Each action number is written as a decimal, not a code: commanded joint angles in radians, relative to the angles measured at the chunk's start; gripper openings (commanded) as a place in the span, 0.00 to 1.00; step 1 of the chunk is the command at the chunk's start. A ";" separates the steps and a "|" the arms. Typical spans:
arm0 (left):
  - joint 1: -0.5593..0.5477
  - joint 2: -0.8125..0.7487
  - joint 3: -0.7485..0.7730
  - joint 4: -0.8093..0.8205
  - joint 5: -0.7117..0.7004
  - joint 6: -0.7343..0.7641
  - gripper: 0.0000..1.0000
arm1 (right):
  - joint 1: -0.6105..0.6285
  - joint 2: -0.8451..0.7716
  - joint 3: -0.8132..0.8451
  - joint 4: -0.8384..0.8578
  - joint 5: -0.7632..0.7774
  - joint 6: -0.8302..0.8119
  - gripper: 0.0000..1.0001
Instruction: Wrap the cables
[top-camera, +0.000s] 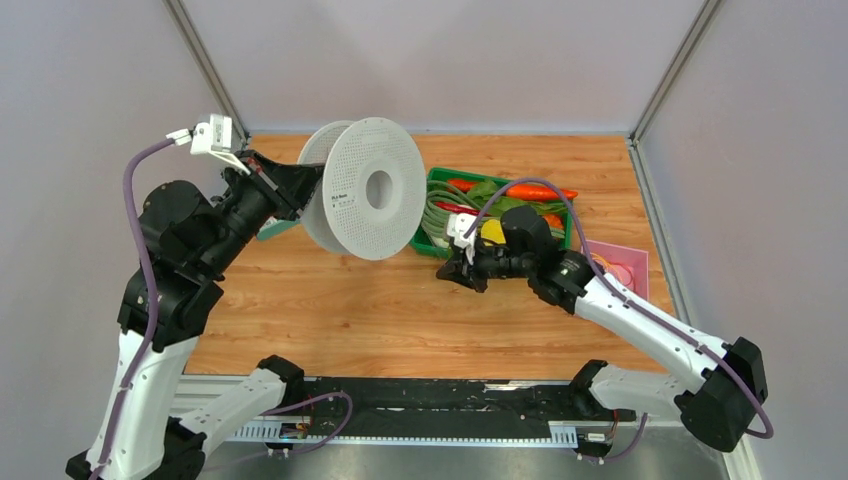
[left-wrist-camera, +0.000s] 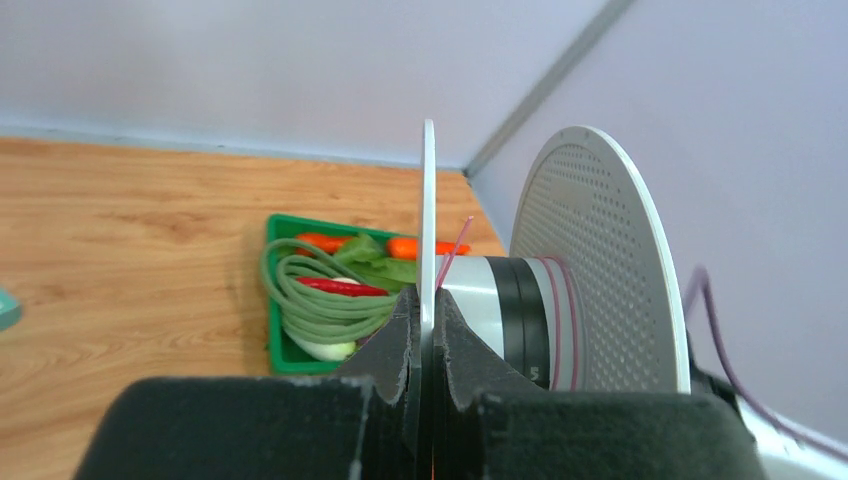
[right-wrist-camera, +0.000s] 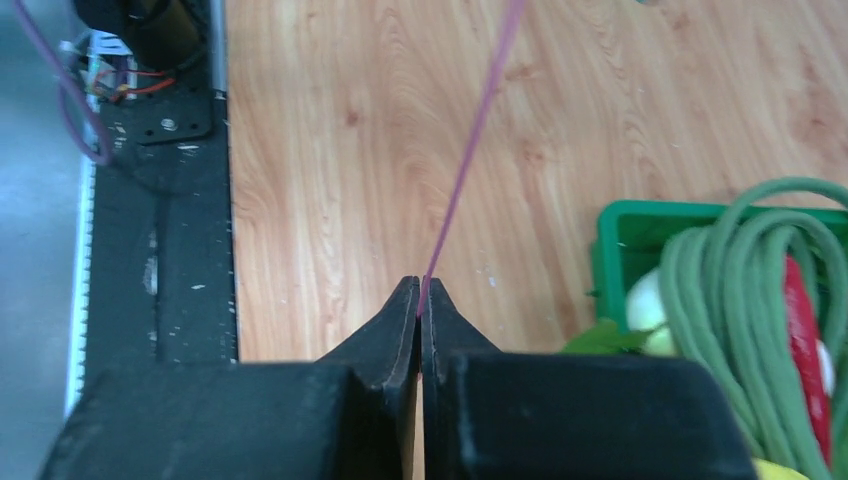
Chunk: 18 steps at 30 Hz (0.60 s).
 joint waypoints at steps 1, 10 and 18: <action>0.020 0.019 0.069 0.013 -0.268 -0.103 0.00 | 0.081 -0.015 -0.003 0.040 0.037 0.079 0.01; 0.017 0.110 0.032 -0.124 -0.415 -0.161 0.00 | 0.408 0.006 0.184 -0.073 0.276 -0.132 0.00; -0.153 0.093 -0.129 -0.110 -0.573 0.139 0.00 | 0.452 0.144 0.488 -0.207 0.520 -0.405 0.00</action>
